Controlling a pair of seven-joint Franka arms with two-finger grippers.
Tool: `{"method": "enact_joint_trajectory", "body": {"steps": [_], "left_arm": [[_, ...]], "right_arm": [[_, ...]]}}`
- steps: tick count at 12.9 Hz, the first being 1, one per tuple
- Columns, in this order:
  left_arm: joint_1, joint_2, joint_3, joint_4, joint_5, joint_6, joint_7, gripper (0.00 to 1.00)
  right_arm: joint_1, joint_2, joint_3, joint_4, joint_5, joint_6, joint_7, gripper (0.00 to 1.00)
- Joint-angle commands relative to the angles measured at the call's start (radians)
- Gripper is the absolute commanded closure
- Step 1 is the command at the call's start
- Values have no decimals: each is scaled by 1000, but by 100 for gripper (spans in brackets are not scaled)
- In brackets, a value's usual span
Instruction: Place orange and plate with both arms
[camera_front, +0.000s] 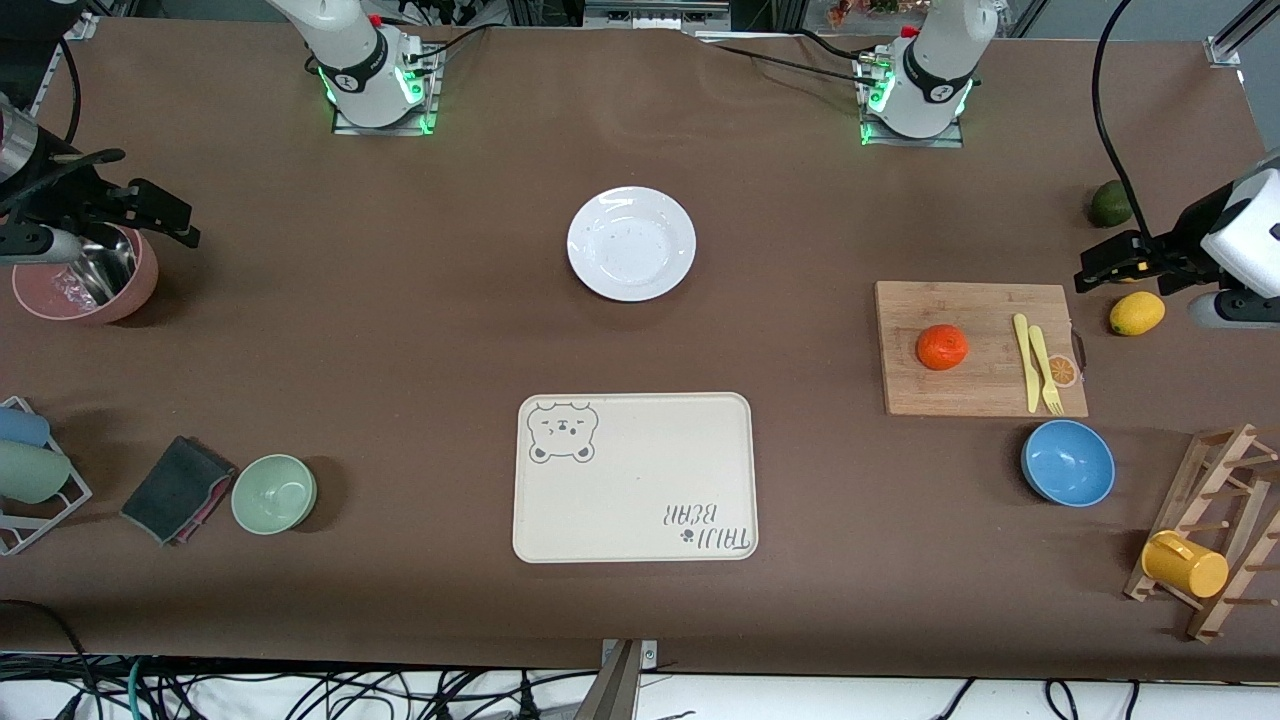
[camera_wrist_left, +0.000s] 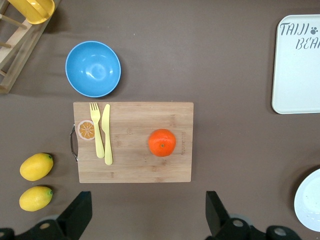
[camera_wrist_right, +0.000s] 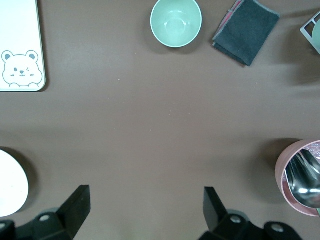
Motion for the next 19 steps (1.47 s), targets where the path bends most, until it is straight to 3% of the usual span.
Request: {"method": "enact_joint_trajectory", "body": {"steps": [1,19], "left_arm": [[-5,15,8,28,-7,-7,2,0],[-16,12,2,31,-21,-5,10,0]], "right_arm": [[-1,-11,0,-7,-5,-7,-4,0],[-1,-12,4,-7,-5,-12,-4,0]]}}
